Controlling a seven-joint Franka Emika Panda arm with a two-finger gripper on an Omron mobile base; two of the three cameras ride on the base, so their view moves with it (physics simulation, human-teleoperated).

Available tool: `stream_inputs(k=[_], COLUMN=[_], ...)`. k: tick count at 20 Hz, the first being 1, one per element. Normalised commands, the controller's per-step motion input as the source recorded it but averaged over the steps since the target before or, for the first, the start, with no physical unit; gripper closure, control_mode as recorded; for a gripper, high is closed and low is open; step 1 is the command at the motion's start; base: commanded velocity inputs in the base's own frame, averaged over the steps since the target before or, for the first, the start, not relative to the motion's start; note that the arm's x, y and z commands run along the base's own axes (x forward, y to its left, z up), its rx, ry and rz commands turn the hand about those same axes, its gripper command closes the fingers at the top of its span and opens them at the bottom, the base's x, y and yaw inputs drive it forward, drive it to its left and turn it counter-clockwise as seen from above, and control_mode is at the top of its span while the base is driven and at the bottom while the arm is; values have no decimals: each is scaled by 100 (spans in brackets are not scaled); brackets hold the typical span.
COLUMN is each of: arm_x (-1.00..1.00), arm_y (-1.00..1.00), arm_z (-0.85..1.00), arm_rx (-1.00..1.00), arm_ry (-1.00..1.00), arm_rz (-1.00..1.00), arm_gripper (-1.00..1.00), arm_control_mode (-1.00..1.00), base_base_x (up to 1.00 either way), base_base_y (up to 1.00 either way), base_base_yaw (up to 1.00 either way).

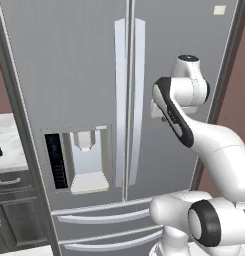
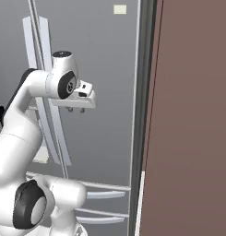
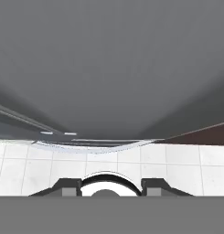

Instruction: Retrieve the butter from the fridge and place it on a plate on the dining table. Then retrieve the butter knife by the fridge and place it near the plate.

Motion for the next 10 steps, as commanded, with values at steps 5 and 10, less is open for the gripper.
stream_inputs(k=[5, 10], arm_x=[-2, 0], arm_y=[0, 0], arm_z=[0, 0], arm_rx=[0, 0], arm_ry=[0, 0], arm_rz=[0, 0], arm_gripper=[-100, -100], arm_control_mode=[100, 100], base_base_x=[-27, -56], base_base_y=[3, 10], base_base_yaw=[0, 0])
